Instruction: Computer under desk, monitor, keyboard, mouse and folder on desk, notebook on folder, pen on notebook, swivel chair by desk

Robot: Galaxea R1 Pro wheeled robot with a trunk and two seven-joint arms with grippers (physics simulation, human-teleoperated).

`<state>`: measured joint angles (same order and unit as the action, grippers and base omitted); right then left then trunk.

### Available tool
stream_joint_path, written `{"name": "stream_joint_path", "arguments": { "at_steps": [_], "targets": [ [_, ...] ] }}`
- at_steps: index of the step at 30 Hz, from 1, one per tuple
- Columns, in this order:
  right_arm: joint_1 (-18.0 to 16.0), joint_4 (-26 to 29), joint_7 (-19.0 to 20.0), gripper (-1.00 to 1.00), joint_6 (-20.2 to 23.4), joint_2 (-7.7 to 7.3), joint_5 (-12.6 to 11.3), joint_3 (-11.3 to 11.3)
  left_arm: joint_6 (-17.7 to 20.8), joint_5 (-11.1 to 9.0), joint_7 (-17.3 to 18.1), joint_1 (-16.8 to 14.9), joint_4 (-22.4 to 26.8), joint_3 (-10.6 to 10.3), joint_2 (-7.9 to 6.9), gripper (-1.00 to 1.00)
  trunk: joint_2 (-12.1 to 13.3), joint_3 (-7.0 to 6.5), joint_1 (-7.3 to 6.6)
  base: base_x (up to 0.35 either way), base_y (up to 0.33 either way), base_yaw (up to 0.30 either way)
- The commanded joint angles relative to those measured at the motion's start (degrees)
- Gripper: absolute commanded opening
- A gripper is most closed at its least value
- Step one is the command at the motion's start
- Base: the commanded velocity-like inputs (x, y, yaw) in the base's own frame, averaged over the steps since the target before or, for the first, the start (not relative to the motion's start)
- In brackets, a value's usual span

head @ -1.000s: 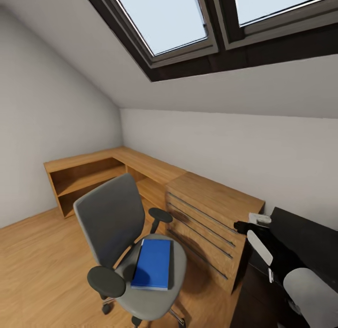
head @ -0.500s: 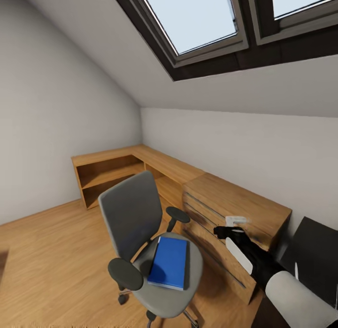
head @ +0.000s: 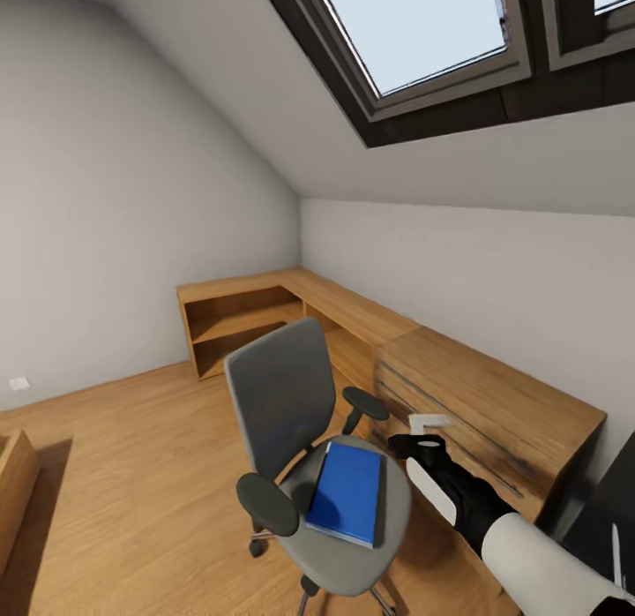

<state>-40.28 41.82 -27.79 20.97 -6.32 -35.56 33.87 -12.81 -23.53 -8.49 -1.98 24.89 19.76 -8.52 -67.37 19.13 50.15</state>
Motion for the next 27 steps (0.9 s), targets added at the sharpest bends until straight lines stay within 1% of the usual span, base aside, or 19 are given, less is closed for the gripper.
{"name": "stream_joint_path", "arguments": {
  "at_steps": [1, 3, 7, 23, 27],
  "targets": [
    [-0.07, 0.08, -0.50, 1.00, 0.14, -0.07, -0.41, 0.37, -0.20, -0.55, -0.04, -0.04, -0.02, -0.13, -0.01, 1.00, -0.05, 0.13, 0.00, 0.000, 0.000, 0.225],
    [-0.07, 0.02, -0.51, 1.00, 0.07, -0.05, -0.40, 0.39, -0.20, -0.56, -0.04, -0.04, -0.02, -0.16, 0.00, 1.00, -0.05, 0.24, 0.00, 0.000, 0.000, 0.221],
    [-0.07, -0.06, -0.51, 1.00, -0.02, -0.09, -0.41, 0.33, -0.22, -0.48, -0.04, -0.04, -0.02, -0.36, 0.11, 1.00, -0.05, 0.31, 0.00, 0.000, 0.000, 0.066],
    [-0.07, 0.04, -0.51, 1.00, -0.18, -0.01, -0.47, 0.41, -0.29, -0.38, -0.04, -0.04, -0.02, -0.42, 0.17, 1.00, -0.05, 0.34, 0.00, 0.000, 0.000, 0.006],
    [-0.07, 0.27, -0.51, 1.00, -1.19, 0.11, -0.48, 0.41, -0.29, -0.40, -0.04, -0.04, -0.02, -0.43, 0.17, 1.00, -0.05, 0.27, 0.00, 0.000, 0.000, 0.000]
  ]
}}
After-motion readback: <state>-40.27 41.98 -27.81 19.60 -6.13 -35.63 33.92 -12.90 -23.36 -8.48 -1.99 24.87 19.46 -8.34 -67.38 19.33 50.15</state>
